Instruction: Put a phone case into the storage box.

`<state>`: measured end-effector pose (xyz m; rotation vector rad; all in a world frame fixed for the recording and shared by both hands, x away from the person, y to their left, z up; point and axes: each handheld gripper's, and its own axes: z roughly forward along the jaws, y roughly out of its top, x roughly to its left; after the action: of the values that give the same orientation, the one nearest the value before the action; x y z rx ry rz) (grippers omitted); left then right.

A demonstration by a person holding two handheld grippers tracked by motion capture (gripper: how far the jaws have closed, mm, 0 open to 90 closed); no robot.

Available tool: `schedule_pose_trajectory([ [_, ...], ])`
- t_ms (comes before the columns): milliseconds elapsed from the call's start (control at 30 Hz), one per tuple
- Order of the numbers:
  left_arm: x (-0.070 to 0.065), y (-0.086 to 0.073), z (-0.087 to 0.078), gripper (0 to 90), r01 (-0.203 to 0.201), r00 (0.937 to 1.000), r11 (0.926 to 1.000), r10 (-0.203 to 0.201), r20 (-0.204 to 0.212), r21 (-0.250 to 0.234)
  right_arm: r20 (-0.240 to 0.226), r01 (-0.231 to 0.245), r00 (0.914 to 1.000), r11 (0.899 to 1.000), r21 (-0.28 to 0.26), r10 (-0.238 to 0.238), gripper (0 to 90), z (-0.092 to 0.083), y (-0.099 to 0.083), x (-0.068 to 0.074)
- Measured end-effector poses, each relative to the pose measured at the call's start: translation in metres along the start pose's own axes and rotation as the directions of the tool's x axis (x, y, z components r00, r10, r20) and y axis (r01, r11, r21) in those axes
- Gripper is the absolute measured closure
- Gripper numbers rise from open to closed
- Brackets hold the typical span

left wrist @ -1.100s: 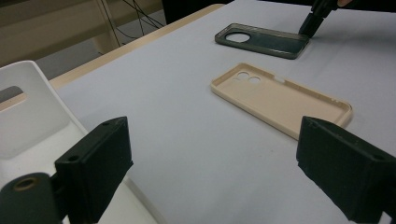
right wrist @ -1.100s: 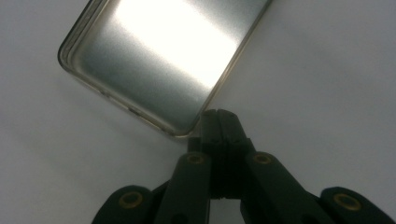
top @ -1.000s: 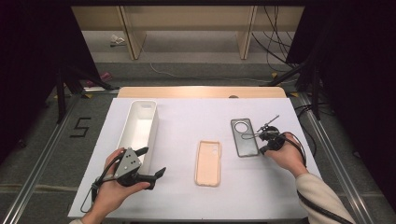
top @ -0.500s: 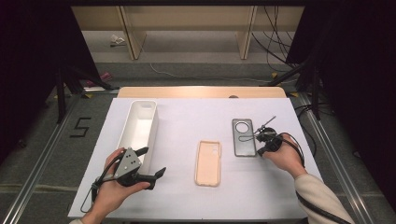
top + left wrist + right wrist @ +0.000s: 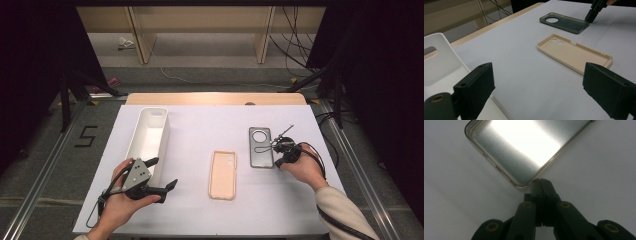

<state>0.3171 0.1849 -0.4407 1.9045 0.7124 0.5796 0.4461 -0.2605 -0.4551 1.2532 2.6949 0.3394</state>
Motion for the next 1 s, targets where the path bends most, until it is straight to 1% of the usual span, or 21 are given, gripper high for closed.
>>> schedule_pose_trajectory([
  [33, 0.000, 0.000, 0.000, 10.0, 0.000, 1.0000, 1.0000, 0.000, 0.000, 0.001, 0.010, 0.021, 0.9997, 1.000, 0.000, -0.021, 86.2, 0.000, 0.000, 0.000],
  [100, 0.000, 0.000, 0.000, 10.0, 0.000, 1.0000, 1.0000, 0.000, 0.000, -0.001, 0.016, 0.024, 0.9996, 1.000, 0.001, -0.024, 84.5, 0.000, 0.000, 0.000],
  [200, 0.000, 0.000, 0.000, 10.0, 0.001, 1.0000, 1.0000, -0.001, 0.001, -0.001, 0.032, 0.059, 0.9977, 0.998, -0.002, -0.059, 75.9, -0.002, 0.000, -0.001],
  [233, 0.000, 0.000, 0.000, 10.0, 0.000, 1.0000, 1.0000, 0.000, 0.001, -0.001, 0.040, 0.077, 0.9962, 0.997, -0.002, -0.077, 71.9, -0.004, 0.001, -0.001],
  [267, 0.000, 0.000, 0.000, 10.0, 0.000, 1.0000, 1.0000, 0.000, 0.001, -0.001, 0.085, 0.119, 0.9893, 0.993, -0.001, -0.119, 66.5, -0.008, 0.001, -0.001],
  [300, 0.001, 0.000, 0.000, 10.0, 0.000, 1.0000, 1.0000, 0.000, 0.000, -0.001, 0.085, 0.119, 0.9893, 0.993, -0.001, -0.119, 66.5, -0.008, 0.001, -0.001],
  [367, 0.000, 0.000, 0.000, 10.0, 0.001, 1.0000, 1.0000, -0.001, 0.001, -0.002, 0.135, 0.174, 0.9760, 0.985, -0.010, -0.171, 57.5, -0.013, 0.002, -0.001],
  [433, 0.000, 0.000, 0.000, 10.1, 0.001, 1.0000, 1.0000, -0.001, 0.002, -0.002, 0.171, 0.229, 0.9588, 0.973, 0.004, -0.226, 52.4, -0.018, 0.004, 0.000],
  [467, 0.000, 0.000, 0.000, 10.1, -0.002, 1.0000, 1.0000, 0.002, 0.001, -0.003, 0.196, 0.272, 0.9440, 0.962, -0.007, -0.265, 49.8, -0.021, 0.004, 0.000],
  [500, 0.000, 0.000, 0.000, 10.1, -0.001, 1.0000, 1.0000, 0.001, 0.001, -0.003, 0.205, 0.311, 0.9306, 0.950, -0.007, -0.303, 47.5, -0.024, 0.005, 0.000],
  [533, 0.000, 0.000, 0.000, 10.1, 0.000, 1.0000, 1.0000, 0.000, 0.001, -0.003, 0.207, 0.339, 0.9203, 0.941, -0.002, -0.332, 45.7, -0.026, 0.005, 0.001],
  [600, 0.000, 0.000, 0.000, 10.1, 0.001, 1.0000, 1.0000, -0.001, 0.002, -0.002, 0.203, 0.408, 0.8934, 0.913, 0.003, -0.401, 42.3, -0.031, 0.007, 0.003],
  [633, 0.000, 0.000, 0.000, 10.1, 0.000, 1.0000, 1.0000, 0.000, 0.002, -0.002, 0.194, 0.449, 0.8766, 0.893, -0.002, -0.440, 39.2, -0.032, 0.009, 0.007],
  [667, 0.000, 0.000, 0.001, 10.1, 0.001, 1.0000, 1.0000, -0.001, 0.002, -0.002, 0.194, 0.449, 0.8766, 0.893, -0.002, -0.440, 39.2, -0.032, 0.009, 0.007],
  [700, 0.000, 0.000, 0.001, 10.1, 0.001, 1.0000, 1.0000, -0.001, 0.003, -0.003, 0.181, 0.498, 0.8515, 0.867, 0.016, -0.492, 34.7, -0.030, 0.011, 0.014],
  [733, 0.000, 0.000, 0.001, 10.1, 0.000, 1.0000, 1.0000, 0.000, 0.004, -0.002, 0.181, 0.498, 0.8515, 0.867, 0.016, -0.492, 34.7, -0.030, 0.011, 0.014],
  [767, 0.000, 0.000, 0.001, 10.1, 0.000, 1.0000, 1.0000, 0.000, 0.003, -0.003, 0.174, 0.509, 0.8455, 0.860, 0.022, -0.505, 33.0, -0.029, 0.012, 0.017],
  [800, 0.000, 0.000, 0.001, 10.1, 0.001, 1.0000, 1.0000, -0.001, 0.004, -0.003, 0.166, 0.534, 0.8302, 0.844, 0.034, -0.532, 29.7, -0.026, 0.014, 0.023],
  [867, 0.000, 0.000, 0.000, 10.1, -0.001, 1.0000, 1.0000, 0.001, 0.002, -0.003, 0.161, 0.535, 0.8302, 0.844, 0.039, -0.534, 29.4, -0.025, 0.015, 0.026],
  [900, 0.000, 0.000, 0.000, 10.1, 0.000, 1.0000, 1.0000, 0.000, 0.001, -0.004, 0.158, 0.552, 0.8197, 0.833, 0.040, -0.551, 29.4, -0.023, 0.017, 0.027],
  [1000, 0.000, 0.000, 0.001, 10.1, 0.001, 1.0000, 1.0000, -0.001, 0.003, -0.003, 0.152, 0.571, 0.8077, 0.820, 0.040, -0.570, 28.0, -0.021, 0.019, 0.031],
])
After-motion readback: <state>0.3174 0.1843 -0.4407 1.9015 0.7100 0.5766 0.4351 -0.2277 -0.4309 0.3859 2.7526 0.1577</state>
